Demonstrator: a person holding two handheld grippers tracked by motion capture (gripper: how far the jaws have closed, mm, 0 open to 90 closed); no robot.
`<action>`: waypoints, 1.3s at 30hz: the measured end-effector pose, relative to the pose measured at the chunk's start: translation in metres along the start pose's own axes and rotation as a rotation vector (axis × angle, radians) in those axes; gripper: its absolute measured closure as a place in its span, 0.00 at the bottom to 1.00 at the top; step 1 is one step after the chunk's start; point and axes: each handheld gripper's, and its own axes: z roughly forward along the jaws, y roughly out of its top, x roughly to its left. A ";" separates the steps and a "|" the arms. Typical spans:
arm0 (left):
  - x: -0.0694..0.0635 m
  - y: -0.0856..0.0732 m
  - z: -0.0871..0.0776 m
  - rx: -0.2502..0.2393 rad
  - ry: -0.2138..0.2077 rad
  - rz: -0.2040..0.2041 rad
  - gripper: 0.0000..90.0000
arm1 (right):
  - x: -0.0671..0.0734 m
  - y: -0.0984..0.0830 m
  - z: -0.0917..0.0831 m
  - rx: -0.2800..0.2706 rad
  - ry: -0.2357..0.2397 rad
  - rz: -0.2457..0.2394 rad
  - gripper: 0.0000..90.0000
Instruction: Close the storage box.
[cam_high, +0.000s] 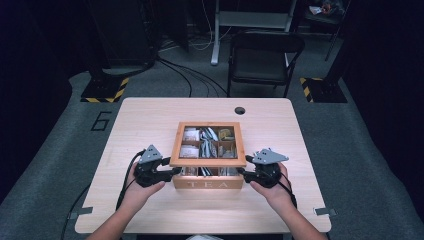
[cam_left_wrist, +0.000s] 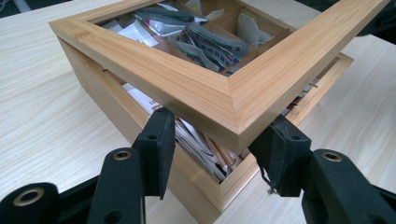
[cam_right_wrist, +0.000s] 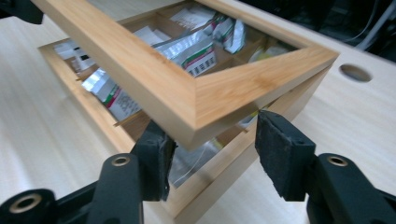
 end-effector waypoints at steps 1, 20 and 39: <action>0.000 0.000 0.000 0.001 0.000 -0.001 0.55 | 0.000 -0.001 0.000 0.022 0.021 0.019 0.56; -0.004 -0.014 0.004 0.022 -0.004 0.014 0.55 | 0.004 -0.007 -0.007 0.050 0.054 0.089 0.57; -0.006 -0.027 0.004 0.033 -0.007 0.001 0.54 | 0.008 -0.020 -0.004 0.065 0.067 0.105 0.57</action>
